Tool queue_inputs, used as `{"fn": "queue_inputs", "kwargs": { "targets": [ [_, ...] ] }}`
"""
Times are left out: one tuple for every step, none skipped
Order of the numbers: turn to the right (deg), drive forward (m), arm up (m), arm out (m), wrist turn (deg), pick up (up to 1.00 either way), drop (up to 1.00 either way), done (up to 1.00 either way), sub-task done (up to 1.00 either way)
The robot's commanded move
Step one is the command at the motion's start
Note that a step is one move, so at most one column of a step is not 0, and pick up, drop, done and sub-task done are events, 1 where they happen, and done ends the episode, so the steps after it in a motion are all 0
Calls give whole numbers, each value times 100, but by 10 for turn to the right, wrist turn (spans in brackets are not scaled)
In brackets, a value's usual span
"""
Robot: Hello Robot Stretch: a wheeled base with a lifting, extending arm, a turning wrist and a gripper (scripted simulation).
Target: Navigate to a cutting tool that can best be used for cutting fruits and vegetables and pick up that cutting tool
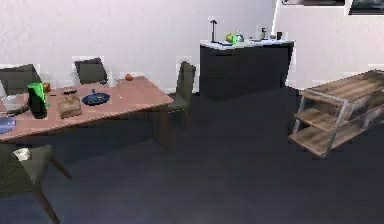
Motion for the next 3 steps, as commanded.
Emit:
{"fn": "queue_inputs", "kwargs": {
  "targets": [
    [150,0,0,0,0,0,0,0,0],
    [0,100,0,0,0,0,0,0,0],
    [30,0,0,0,0,0,0,0,0]
  ]
}}
